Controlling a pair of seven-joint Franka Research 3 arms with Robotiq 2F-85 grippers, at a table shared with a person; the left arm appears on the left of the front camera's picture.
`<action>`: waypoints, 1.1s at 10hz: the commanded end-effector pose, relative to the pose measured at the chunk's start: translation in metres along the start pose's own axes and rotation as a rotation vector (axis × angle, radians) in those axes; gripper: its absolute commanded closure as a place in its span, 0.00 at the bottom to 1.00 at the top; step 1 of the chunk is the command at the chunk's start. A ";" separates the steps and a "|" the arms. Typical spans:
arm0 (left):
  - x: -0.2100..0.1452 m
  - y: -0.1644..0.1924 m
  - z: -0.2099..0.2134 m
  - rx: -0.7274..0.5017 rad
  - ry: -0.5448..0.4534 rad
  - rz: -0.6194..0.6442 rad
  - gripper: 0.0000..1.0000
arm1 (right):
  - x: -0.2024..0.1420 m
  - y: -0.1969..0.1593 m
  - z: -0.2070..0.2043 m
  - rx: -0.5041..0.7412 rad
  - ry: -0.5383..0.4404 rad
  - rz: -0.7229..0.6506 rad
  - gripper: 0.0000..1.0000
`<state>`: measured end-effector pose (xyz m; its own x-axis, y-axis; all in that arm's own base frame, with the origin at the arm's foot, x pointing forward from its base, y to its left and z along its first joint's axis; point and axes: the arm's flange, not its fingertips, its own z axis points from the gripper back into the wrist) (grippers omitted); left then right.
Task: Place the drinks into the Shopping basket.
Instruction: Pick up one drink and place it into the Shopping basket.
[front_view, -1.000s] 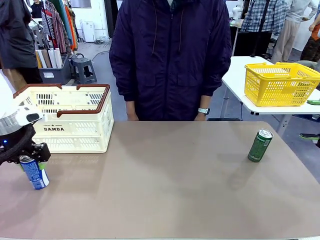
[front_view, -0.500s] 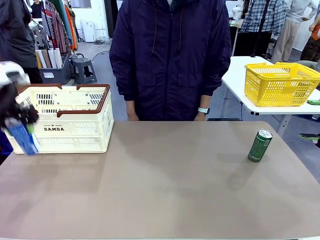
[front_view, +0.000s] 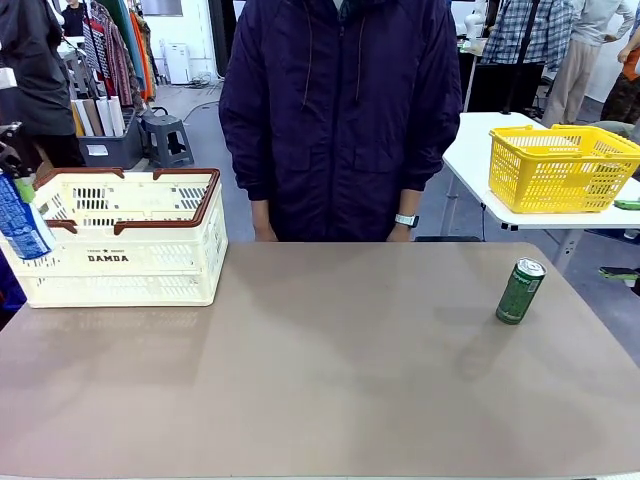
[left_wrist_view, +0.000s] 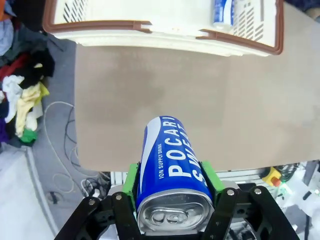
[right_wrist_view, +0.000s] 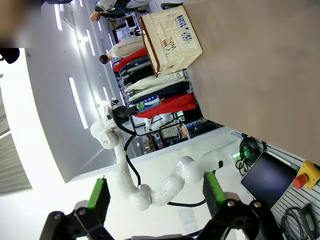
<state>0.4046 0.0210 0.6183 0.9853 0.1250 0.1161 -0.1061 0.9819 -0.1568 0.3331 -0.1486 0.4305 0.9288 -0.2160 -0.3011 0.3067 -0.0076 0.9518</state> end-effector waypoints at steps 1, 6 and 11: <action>0.002 -0.009 -0.006 0.022 -0.040 -0.037 1.00 | -0.002 0.006 0.001 0.006 0.003 -0.017 0.00; 0.071 -0.012 -0.001 -0.036 -0.087 -0.028 1.00 | -0.002 0.006 0.001 0.006 0.003 -0.017 0.00; 0.199 -0.037 -0.072 0.019 -0.145 -0.070 1.00 | -0.002 0.006 0.001 0.006 0.003 -0.017 0.00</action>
<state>0.6091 -0.0078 0.5642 0.9590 0.0595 0.2770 -0.0208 0.9898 -0.1407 0.3330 -0.1487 0.4307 0.9289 -0.2163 -0.3007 0.3064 -0.0077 0.9519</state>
